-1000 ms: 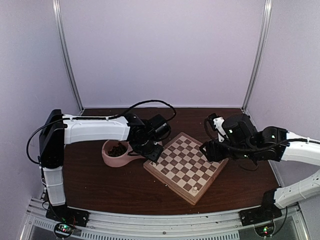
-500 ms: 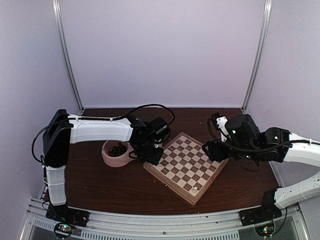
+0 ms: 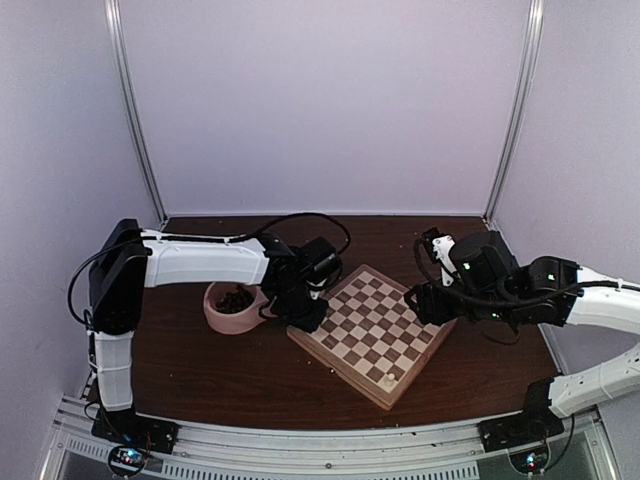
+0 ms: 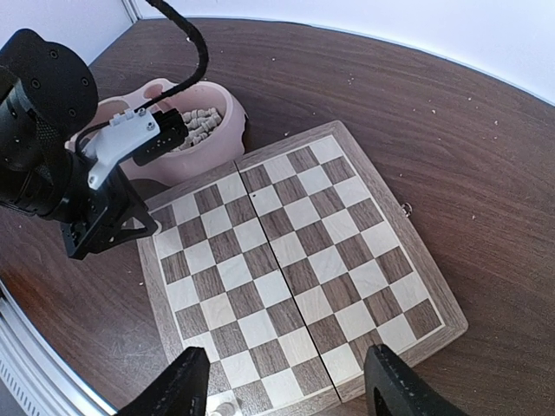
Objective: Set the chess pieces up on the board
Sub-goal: Pick up the pawn from the chessboard.
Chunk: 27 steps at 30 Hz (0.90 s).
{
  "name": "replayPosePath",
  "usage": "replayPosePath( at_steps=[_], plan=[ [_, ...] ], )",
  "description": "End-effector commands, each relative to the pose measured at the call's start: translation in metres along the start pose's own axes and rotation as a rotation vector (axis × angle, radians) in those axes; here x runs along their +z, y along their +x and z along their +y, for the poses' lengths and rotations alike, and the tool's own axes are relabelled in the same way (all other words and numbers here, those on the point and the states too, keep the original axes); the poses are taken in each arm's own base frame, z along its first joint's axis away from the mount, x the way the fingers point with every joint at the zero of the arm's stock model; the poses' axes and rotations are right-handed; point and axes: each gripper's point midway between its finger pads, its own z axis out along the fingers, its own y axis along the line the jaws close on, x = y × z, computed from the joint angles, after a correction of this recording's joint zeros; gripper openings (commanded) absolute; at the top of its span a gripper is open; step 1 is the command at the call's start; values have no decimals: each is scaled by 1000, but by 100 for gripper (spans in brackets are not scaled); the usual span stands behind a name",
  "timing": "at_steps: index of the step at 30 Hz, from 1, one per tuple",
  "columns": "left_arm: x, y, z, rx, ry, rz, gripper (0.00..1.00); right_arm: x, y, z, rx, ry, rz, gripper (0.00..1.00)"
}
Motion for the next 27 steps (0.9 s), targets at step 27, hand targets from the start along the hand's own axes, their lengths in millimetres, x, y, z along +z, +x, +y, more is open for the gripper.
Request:
replayPosePath(
  at_steps=[27],
  plan=[
    [-22,8,-119,294,268,-25,7,-15,1,-28,70,80,-61,63]
  ],
)
